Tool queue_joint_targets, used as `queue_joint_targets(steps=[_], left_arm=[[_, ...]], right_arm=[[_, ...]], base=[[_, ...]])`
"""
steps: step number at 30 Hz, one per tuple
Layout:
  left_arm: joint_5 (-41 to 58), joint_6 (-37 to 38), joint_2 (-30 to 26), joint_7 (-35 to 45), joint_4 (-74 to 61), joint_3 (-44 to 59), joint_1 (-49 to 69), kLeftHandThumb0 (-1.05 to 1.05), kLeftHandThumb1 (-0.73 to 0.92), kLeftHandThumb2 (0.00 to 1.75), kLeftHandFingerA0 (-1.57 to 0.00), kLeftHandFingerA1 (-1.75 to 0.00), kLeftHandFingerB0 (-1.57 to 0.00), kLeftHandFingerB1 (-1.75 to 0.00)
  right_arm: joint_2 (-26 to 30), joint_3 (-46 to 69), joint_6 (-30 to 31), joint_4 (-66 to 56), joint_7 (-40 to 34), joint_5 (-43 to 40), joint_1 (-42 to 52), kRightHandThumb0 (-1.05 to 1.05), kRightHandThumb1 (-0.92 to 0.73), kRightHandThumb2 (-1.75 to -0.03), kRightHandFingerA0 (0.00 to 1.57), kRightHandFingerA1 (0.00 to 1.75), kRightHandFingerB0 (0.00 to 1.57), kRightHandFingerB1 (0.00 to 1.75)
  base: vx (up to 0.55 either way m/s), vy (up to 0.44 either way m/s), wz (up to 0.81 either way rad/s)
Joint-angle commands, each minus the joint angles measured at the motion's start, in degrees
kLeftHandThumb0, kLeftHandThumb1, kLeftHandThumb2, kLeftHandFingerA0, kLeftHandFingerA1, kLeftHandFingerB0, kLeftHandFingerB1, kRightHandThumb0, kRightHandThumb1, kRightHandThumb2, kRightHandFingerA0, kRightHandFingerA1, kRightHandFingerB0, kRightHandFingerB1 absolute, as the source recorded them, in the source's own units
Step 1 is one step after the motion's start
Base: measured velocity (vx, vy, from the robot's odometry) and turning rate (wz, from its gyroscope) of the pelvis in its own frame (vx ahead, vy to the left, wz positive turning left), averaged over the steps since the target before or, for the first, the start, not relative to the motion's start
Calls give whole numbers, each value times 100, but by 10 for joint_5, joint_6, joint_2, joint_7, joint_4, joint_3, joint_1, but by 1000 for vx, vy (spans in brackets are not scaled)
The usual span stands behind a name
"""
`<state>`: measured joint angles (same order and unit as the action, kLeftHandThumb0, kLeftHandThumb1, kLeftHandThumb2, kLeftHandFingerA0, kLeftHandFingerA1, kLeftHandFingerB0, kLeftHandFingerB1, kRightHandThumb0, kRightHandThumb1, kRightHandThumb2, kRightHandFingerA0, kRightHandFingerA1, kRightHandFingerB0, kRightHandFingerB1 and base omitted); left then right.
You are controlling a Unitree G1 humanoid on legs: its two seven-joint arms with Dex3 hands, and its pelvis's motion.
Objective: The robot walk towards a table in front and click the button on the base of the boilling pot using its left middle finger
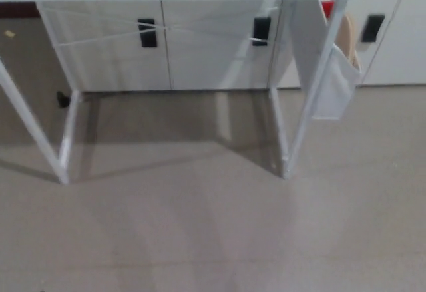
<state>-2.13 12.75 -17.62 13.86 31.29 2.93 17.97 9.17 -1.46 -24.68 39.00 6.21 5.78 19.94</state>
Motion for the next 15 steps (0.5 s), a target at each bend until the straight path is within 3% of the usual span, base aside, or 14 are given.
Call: queue_joint_targets(steps=[1,4,5,7,12,13,14,15], left_arm=[[-3,15,-2,-3,4,0,6,-55,45,79,-61,-54,-43,-48],[-3,10,-6,-2,2,0,7,-54,46,78,-60,-53,-42,-47],[-3,9,-6,-2,2,0,5,-53,46,78,-60,-53,-43,-47],[-2,10,-8,1,5,1,-1,-54,46,78,-59,-53,-42,-47],[-6,9,-13,3,2,-3,1,-54,47,80,-59,-54,-42,-48],[-5,15,-11,2,7,-3,0,-53,46,79,-61,-54,-43,-48],[-6,18,-11,1,4,-4,7,-54,46,80,-62,-55,-43,-48],[-9,21,-11,0,4,-6,11,-55,46,80,-62,-54,-43,-48]], right_arm=[[13,-3,2,-7,3,6,8,-38,-51,-88,55,65,42,58],[14,-7,3,-9,6,9,9,-39,-51,-89,55,65,42,58],[13,-7,5,-8,7,8,6,-36,-69,-60,59,53,50,47],[11,-5,10,-7,10,4,-1,-35,-69,-60,59,53,50,47],[11,-8,8,-6,2,12,5,-36,-69,-61,60,53,51,47],[10,-9,10,-14,6,9,9,-38,-52,-89,55,65,42,58],[10,-9,6,-16,7,8,17,-36,-51,-88,55,65,42,58],[11,-9,8,-21,8,7,23,-33,-69,-60,59,54,50,47]], base=[[161,157,-4],[123,83,3],[127,21,5],[152,10,6],[176,-82,8],[280,-211,16],[274,-122,18],[256,-104,35]])
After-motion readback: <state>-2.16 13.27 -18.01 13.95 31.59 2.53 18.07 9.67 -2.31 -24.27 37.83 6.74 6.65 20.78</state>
